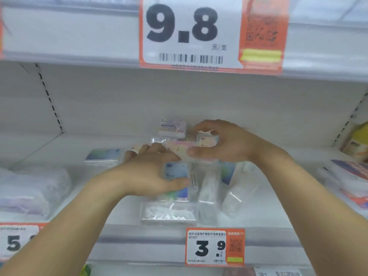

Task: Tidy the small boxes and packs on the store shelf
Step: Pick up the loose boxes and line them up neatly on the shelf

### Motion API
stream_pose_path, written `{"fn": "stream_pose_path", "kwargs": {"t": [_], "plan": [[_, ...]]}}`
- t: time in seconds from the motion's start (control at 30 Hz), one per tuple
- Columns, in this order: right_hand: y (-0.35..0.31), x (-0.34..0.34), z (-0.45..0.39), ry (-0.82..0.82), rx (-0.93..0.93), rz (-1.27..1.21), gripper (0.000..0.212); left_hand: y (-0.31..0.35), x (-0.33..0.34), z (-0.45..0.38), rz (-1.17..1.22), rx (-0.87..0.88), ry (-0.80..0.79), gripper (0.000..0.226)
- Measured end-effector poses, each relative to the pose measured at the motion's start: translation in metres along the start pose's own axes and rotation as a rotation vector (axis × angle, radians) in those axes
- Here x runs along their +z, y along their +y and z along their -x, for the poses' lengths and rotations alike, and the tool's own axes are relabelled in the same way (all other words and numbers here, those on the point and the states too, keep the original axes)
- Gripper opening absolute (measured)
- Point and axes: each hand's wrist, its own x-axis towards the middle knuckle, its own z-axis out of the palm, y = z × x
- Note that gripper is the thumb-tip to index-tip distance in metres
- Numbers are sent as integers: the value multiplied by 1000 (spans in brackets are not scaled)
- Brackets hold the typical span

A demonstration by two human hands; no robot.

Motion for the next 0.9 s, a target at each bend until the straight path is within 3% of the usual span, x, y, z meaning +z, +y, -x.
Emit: {"fn": "stream_pose_path", "kwargs": {"t": [0.07, 0.13, 0.23, 0.3, 0.33, 0.47, 0.6, 0.77, 0.9], "plan": [[-13, 6, -22, -210, 43, 107, 83, -10, -10, -3, -3, 26, -72, 65], [-16, 16, -42, -345, 84, 206, 102, -22, -20, -5, 157, 13, -101, 57], [-11, 24, -57, -410, 100, 266, 111, -33, -24, -17, 479, -14, 149, 20], [-8, 27, -57, -409, 86, 176, 104, -39, -17, -30, 382, -59, 296, 26], [-7, 27, -56, -412, 81, 128, 96, -43, -13, -34, 323, -80, 293, 33], [-3, 18, -41, -347, 76, 104, 69, -54, 1, -43, 263, -61, 156, 43], [4, 9, -29, -242, 99, 58, 82, -60, -5, -37, 267, -26, 40, 29], [10, -1, -12, -179, 176, 216, 70, -75, -23, -19, 252, -25, -73, 25], [15, -4, -3, -103, 153, 194, 46, -77, -29, -12, 169, -110, -171, 62]]}}
